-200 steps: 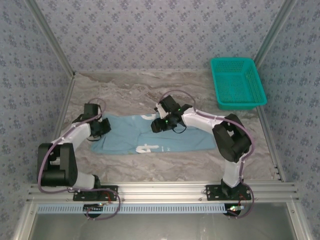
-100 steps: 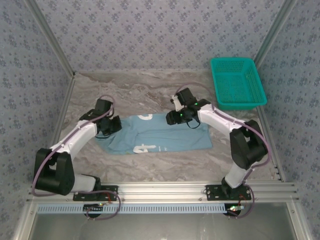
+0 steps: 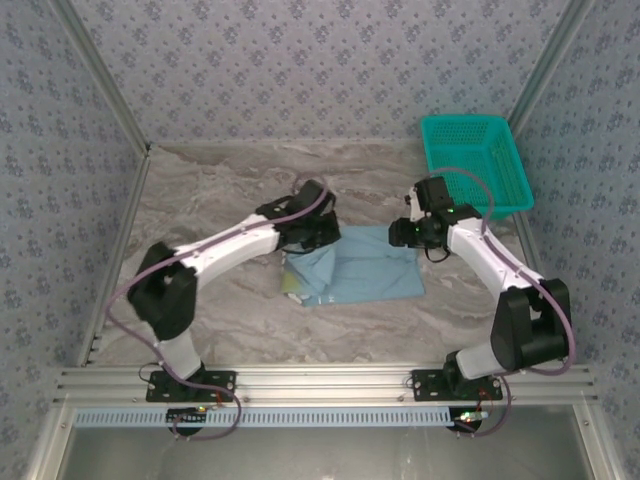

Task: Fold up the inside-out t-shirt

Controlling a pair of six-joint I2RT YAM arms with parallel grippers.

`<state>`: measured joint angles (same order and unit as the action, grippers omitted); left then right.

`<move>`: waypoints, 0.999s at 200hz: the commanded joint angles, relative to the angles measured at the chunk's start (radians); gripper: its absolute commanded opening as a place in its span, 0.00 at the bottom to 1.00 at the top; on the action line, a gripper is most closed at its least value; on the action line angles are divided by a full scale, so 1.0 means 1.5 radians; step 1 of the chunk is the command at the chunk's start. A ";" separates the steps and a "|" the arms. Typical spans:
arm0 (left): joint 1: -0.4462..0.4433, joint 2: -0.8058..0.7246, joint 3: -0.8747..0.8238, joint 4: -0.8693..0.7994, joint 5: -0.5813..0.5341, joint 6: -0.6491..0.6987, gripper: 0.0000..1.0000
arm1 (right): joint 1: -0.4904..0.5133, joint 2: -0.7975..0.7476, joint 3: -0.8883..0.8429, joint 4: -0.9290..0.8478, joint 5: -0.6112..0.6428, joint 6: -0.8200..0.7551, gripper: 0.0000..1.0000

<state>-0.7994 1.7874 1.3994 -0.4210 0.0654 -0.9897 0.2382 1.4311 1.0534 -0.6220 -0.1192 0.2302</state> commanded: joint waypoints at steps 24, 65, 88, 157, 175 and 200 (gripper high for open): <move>-0.024 0.117 0.099 0.014 0.026 -0.043 0.00 | -0.013 -0.041 -0.035 -0.033 0.002 0.027 0.55; -0.040 0.151 0.145 0.007 0.040 -0.047 0.00 | -0.015 -0.043 -0.041 -0.035 0.007 0.031 0.54; -0.040 0.157 0.160 0.001 0.049 -0.044 0.00 | -0.016 -0.042 -0.038 -0.040 0.012 0.031 0.54; -0.045 0.154 0.204 -0.022 0.057 -0.035 0.00 | -0.025 -0.038 -0.038 -0.050 0.023 0.036 0.55; -0.045 0.150 0.207 -0.023 0.058 -0.034 0.00 | -0.028 -0.023 -0.041 -0.052 0.025 0.043 0.54; -0.049 0.156 0.216 -0.023 0.067 -0.034 0.00 | -0.028 -0.011 -0.044 -0.052 0.029 0.046 0.54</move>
<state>-0.8597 2.0182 1.6772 -0.4343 0.1394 -1.0378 0.2008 1.3941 0.9955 -0.6678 -0.0975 0.2764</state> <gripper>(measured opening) 0.058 0.538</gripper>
